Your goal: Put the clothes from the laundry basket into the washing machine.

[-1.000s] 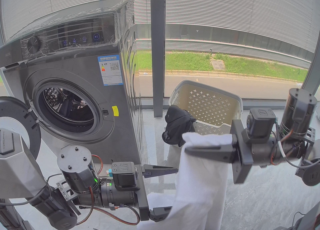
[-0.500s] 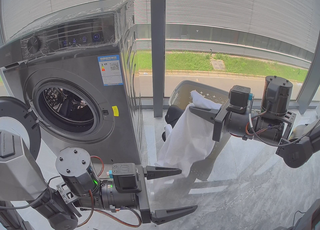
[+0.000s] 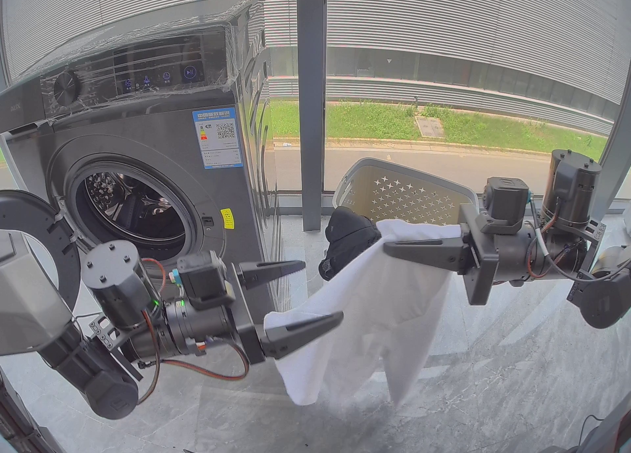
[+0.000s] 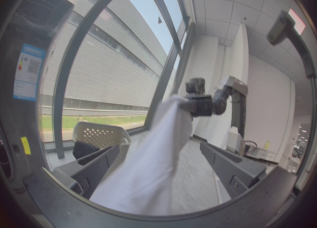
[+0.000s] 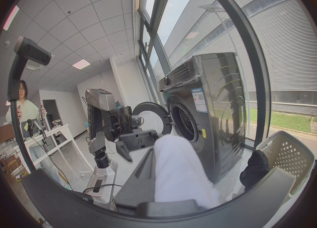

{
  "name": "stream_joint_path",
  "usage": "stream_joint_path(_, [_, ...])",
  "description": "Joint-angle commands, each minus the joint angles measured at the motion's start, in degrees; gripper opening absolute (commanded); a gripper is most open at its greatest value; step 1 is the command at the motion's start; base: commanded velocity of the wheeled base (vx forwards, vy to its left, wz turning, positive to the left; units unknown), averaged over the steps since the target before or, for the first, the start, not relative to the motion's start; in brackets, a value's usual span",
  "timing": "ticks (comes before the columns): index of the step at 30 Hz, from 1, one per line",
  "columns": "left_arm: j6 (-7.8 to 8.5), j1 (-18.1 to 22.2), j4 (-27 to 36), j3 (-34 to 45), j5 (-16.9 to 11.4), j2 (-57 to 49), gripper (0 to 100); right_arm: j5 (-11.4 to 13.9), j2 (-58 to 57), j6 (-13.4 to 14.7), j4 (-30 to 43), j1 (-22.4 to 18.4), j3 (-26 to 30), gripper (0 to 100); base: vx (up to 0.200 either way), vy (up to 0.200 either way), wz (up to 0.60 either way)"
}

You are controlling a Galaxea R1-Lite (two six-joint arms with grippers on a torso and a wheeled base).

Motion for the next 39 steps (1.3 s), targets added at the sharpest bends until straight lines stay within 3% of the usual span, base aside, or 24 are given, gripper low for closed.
stream_joint_path(1, [-3.36, 4.3, -0.23, -4.25, 0.26, -2.79, 100, 3.47, -3.0, 0.34, -0.01, -5.54, 1.76, 0, 0.0, 0.0, 0.0])
stream_joint_path(3, [-4.15, 5.88, -0.23, -5.22, 0.44, -2.88, 100, 3.82, -3.52, 0.25, -0.01, -6.24, 1.94, 0, 0.0, 0.0, 0.0])
stream_joint_path(7, [-3.88, 7.73, -0.23, -4.96, 1.4, -2.18, 100, 4.35, -4.05, 0.34, -0.01, -5.98, 2.64, 0, 0.0, 0.0, 0.0])
stream_joint_path(9, [-3.8, 7.73, -0.32, -4.34, 2.02, -1.65, 100, 5.58, -4.75, 0.34, -0.01, -4.75, 3.78, 0, 0.0, 0.0, 0.0])
stream_joint_path(15, [-3.8, 7.73, -0.32, -4.25, 2.11, -0.25, 100, 6.02, -7.92, 1.05, -0.01, -0.53, 7.3, 0, 0.0, 0.0, 0.0])
stream_joint_path(20, [-3.8, 7.55, -0.32, -4.25, 1.93, 1.16, 100, 6.46, -12.93, 7.02, -0.01, 4.83, 11.87, 0, 0.0, 0.0, 0.0])
stream_joint_path(25, [-3.97, 5.18, -0.41, -4.16, 1.32, 2.13, 100, 9.27, -15.12, 12.91, -0.01, 5.71, 12.66, 0, 0.0, 0.0, 0.0])
stream_joint_path(34, [-3.8, -0.98, -0.58, -2.14, -1.41, 3.27, 100, 11.03, -15.12, 14.67, -0.01, 5.71, 12.4, 0, 0.0, 0.0, 0.0])
stream_joint_path(36, [-3.62, -2.38, -0.58, 0.76, -3.69, 2.83, 100, 11.3, -15.12, 15.02, -0.01, 5.71, 12.05, 0, 0.0, 0.0, 0.0])
stream_joint_path(38, [-2.48, -2.56, -0.58, 3.22, -5.63, 3.01, 100, 12.0, -15.48, 16.6, -0.01, 5.71, 11.96, 0, 0.0, 0.0, 0.0])
stream_joint_path(39, [-0.81, -2.56, -0.58, 4.36, -6.68, 3.62, 100, 13.14, -15.92, 17.66, -0.01, 5.71, 11.87, 0, 0.0, 0.0, 0.0])
